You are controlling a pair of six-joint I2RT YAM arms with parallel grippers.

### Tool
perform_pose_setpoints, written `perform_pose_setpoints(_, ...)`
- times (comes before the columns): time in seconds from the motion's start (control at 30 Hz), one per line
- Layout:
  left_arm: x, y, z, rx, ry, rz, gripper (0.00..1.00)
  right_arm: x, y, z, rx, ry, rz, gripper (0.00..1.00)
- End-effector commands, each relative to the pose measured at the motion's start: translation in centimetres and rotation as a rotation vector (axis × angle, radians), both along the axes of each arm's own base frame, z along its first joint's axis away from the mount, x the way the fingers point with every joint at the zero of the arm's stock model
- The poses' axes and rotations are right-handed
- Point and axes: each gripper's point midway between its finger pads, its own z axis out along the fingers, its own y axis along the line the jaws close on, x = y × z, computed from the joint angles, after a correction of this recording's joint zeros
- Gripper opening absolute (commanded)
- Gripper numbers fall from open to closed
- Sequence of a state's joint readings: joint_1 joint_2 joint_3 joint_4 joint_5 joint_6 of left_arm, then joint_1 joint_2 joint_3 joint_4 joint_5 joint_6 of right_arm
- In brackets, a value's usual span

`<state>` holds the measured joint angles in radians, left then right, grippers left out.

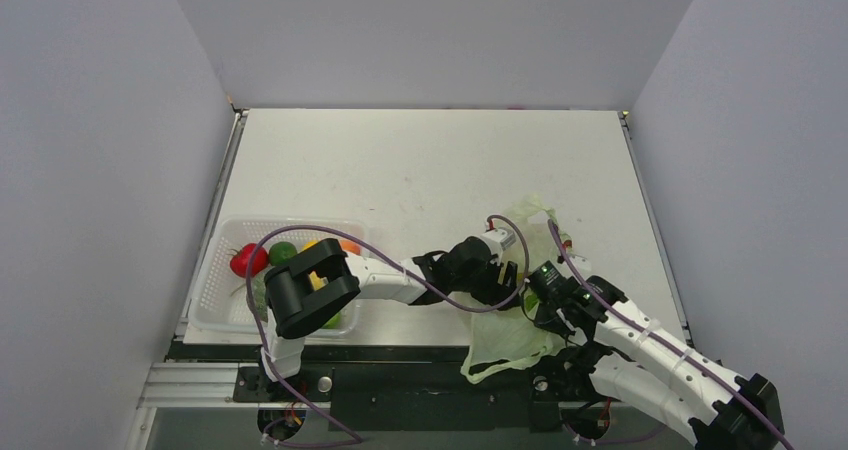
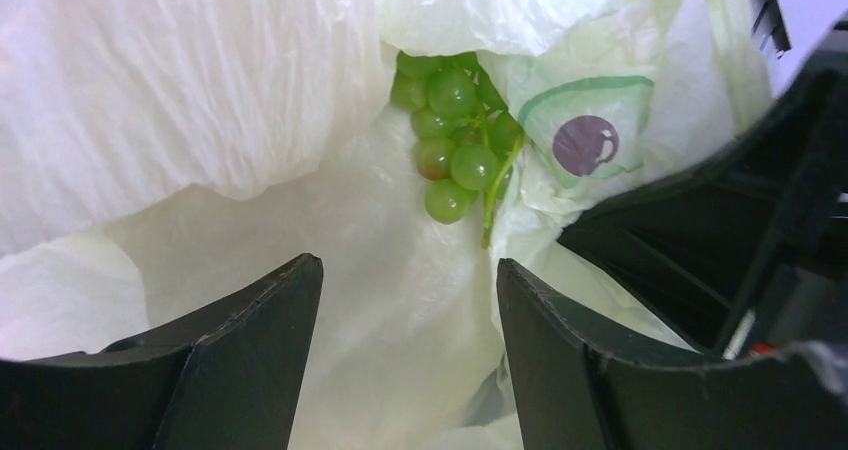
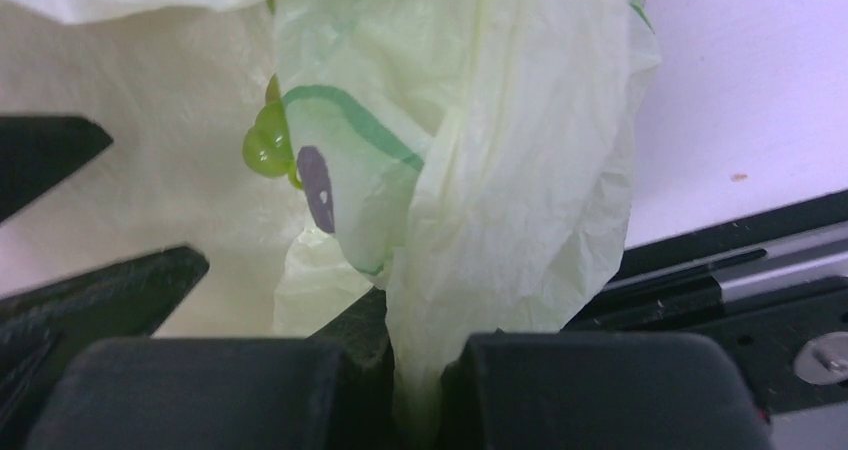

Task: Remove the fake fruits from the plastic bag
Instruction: Adjust the plastic bag at the center of the board, then take out the fake fruit from the plastic bag.

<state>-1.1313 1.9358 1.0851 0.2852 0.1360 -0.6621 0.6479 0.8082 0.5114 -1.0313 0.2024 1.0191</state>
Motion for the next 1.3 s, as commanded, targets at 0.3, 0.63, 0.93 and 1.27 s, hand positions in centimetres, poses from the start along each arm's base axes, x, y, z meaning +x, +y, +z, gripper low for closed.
perform_pose_setpoints(0.3, 4.5, 1.9, 2.0, -0.104, 0.002, 0.103, 0.61, 9.8, 3.5, 0.2, 0.203, -0.371, -0.058, 0.0)
perform_pose_setpoints(0.63, 6.4, -1.9, 5.6, -0.164, -0.04, 0.067, 0.61, 5.5, 2.3, 3.1, 0.18, -0.244, -0.016, 0.0)
perform_pose_setpoints(0.93, 8.3, -5.1, 3.9, -0.138, -0.028, 0.101, 0.56, 5.0, 1.6, 3.2, 0.177, -0.262, -0.044, 0.0)
perform_pose_setpoints(1.27, 9.2, -5.5, 1.7, -0.07, -0.063, 0.171, 0.5, 4.1, 1.2, 4.0, 0.184, -0.272, -0.018, 0.0)
